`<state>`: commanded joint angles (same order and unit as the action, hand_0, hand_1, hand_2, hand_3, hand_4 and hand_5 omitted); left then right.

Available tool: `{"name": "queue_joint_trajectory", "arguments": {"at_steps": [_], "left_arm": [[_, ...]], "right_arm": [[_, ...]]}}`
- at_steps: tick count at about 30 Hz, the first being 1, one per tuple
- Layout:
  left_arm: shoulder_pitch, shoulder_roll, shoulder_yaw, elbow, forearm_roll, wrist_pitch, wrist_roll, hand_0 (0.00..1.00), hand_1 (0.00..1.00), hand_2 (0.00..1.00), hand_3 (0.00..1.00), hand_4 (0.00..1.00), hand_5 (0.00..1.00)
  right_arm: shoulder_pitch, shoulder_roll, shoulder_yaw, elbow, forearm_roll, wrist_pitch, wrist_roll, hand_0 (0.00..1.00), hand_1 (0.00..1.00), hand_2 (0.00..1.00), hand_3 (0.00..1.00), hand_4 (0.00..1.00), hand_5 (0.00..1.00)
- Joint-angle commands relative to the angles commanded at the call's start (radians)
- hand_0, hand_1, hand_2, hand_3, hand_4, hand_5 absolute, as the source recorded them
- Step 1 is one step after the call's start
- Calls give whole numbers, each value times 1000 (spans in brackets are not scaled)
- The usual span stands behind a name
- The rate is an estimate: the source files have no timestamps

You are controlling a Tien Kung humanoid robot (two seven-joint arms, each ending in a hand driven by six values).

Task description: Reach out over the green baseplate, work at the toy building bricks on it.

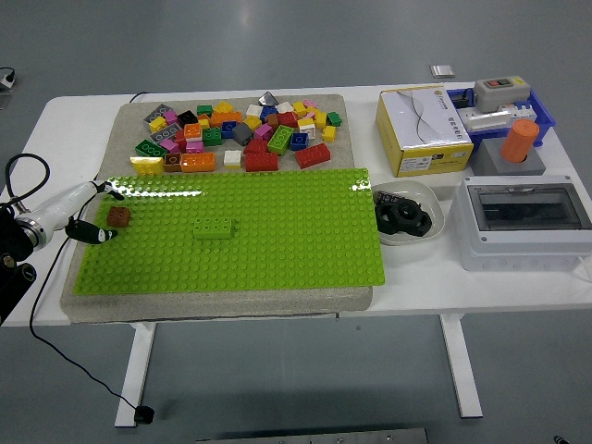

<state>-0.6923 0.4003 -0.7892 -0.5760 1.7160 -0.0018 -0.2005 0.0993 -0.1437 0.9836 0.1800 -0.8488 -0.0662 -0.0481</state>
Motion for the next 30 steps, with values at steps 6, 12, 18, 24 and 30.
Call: {"name": "queue_joint_trajectory", "arguments": {"at_steps": [6, 12, 18, 24, 30], "left_arm": [[0, -3, -3, 8, -23, -3, -6, 935, 980, 963, 586, 685, 30], [-1, -6, -5, 20, -44, -8, -7, 933, 977, 961, 570, 673, 54], [-2, -10, -8, 28, -49, -7, -7, 930, 978, 959, 569, 677, 65], [-1, -13, -11, 32, -52, 1, -10, 930, 977, 957, 566, 662, 28], [4, -16, -11, 34, -54, 10, -16, 927, 973, 945, 536, 621, 2]], "right_arm": [[0, -1, -5, 0, 2, -2, 4, 687, 616, 732, 725, 744, 835], [2, -1, -16, 0, 13, -4, 13, 688, 617, 731, 724, 744, 834], [4, -1, -27, 0, 26, -8, 23, 686, 616, 731, 724, 744, 833], [5, -1, -37, 0, 35, -9, 29, 687, 615, 731, 723, 744, 833], [2, -1, -45, 0, 43, -11, 33, 687, 615, 731, 723, 744, 831]]}}
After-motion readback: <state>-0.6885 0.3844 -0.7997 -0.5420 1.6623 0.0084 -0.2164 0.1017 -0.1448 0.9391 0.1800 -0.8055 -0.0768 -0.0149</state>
